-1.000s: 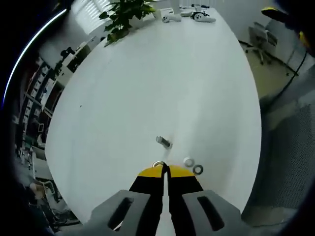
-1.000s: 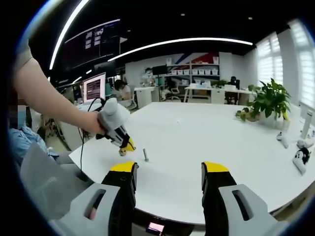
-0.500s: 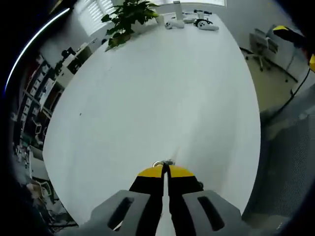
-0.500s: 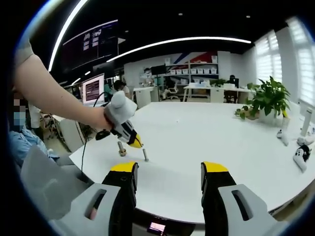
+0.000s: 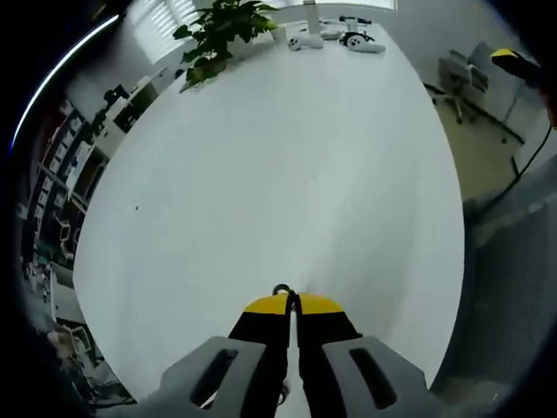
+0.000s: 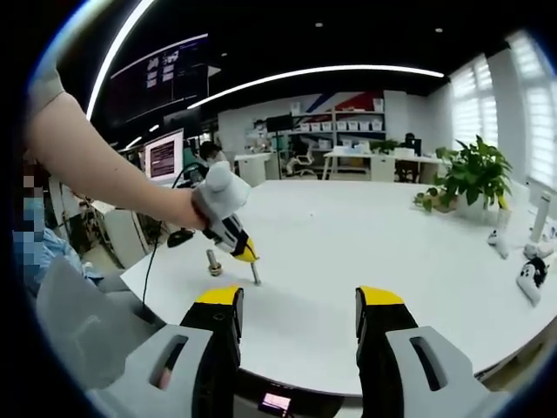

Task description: Place the washer onto the threaded stud by aligning its center hole with the stud, sliding it down to the base, and recovering from edge contact or off-axis alignment until the washer reaches the visible bottom stop.

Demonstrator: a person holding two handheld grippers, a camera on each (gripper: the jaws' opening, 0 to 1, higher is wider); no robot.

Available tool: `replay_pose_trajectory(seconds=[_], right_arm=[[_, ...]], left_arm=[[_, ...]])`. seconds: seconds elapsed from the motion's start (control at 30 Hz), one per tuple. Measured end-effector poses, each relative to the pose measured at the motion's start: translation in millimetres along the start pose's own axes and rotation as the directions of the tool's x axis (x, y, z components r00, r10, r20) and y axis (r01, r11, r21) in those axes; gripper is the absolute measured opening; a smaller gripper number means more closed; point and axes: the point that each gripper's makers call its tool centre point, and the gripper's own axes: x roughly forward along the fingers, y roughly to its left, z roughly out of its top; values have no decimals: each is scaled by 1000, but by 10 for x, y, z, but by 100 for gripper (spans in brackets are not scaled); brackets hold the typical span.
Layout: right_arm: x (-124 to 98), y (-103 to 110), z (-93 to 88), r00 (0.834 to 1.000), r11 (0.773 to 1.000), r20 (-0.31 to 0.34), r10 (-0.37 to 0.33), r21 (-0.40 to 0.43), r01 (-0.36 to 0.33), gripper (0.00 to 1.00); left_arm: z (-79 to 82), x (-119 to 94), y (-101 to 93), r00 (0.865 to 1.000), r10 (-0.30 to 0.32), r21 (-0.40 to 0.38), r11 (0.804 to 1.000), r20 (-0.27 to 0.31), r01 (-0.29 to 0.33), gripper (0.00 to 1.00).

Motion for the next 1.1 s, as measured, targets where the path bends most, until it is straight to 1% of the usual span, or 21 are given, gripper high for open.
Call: replay_pose_trajectory(seconds=[0.13,0.3,0.33,0.37,0.43,0.53,0.7,0.77,0.9,1.03,1.1], right_arm=[[-1,-6,0,1000,1000,0,-3,1,3,54],[-8,-17,-2,1000,1000,0,-9,2,9,54],[-7,-21,-2,1000,1000,0,-11,2,11,54],[-7,-22,-2,1000,1000,0,-11,4,11,54],[-9,-23,-2,1000,1000,0,-12,5,12,54],[-9,-31,-4,1000,1000,1,-16,5,16,54],[-14,-51,13,1000,1000,8,-23,9,23,54],[-15,-48,19,1000,1000,10,-24,8,24,54],[-25,-67,4,1000,999,7,-31,17,31,54],[-23,-78,9,999,999,9,-34,21,34,54],[-27,-74,8,999,999,9,-34,18,34,54]], left_arm=[[-14,15,4,1000,-5,-8,1000,-3,5,0],[-4,21,-11,1000,-9,4,1000,-7,9,0],[-9,23,-3,1000,-3,11,1000,-11,4,0],[-35,29,11,1000,6,34,999,-27,-5,0],[-86,35,8,999,12,57,998,-47,-9,0],[-120,39,18,999,11,50,999,-52,-8,0],[-114,50,4,999,5,48,999,-47,-3,0],[-121,40,7,999,14,71,997,-53,-10,0],[-103,21,7,999,25,80,997,-45,-22,0],[-109,25,-34,998,26,129,992,-57,-19,0],[-108,29,-45,997,36,165,986,-65,-25,0]])
